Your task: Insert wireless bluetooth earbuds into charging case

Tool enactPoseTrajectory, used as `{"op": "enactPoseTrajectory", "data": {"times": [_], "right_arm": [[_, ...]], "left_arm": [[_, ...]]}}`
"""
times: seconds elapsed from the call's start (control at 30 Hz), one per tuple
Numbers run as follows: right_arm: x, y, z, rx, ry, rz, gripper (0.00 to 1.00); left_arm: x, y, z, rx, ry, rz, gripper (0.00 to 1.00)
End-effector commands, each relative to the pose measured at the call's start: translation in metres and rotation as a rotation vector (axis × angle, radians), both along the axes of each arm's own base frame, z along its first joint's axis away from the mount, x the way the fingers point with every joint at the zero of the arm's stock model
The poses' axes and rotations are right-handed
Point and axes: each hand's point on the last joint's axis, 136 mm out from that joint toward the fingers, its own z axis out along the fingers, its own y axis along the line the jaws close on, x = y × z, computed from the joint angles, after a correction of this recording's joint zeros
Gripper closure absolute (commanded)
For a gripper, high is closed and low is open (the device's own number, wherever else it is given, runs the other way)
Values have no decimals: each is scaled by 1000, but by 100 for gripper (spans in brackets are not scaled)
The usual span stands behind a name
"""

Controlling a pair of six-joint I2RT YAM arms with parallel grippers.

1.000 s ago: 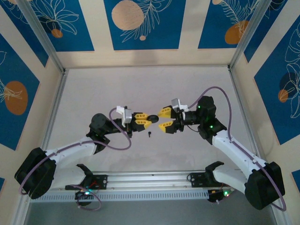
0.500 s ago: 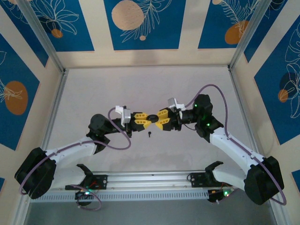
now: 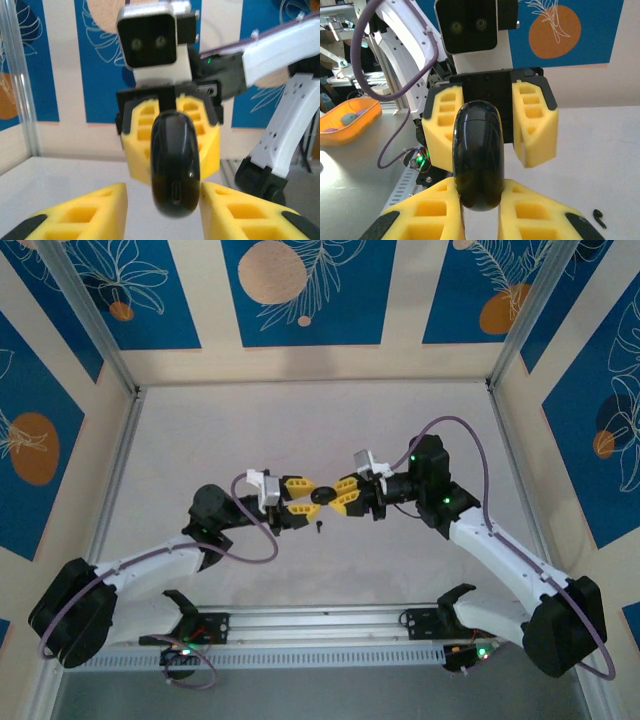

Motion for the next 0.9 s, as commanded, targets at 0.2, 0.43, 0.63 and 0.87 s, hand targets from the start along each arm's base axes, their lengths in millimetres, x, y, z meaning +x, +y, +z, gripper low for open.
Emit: {"op": "enactPoseTrajectory", "data": {"times": [0.2,0.43,0.63,0.87], "right_arm": [[0,-27,-37,-331,-55,-120,87],[-1,-27,-56,-505,-149,-97,87],[-6,-13,-62,-550,-193,-28,87],[-10,1,-71,-612,-210,39,87]], "left_arm": [[-2,22,-47,357,-91,115,38],[-10,32,-64,531,-134,93,36],[-16,24,-62,517,-136,36,37],[-20,17,-66,522,-130,-10,42]]}}
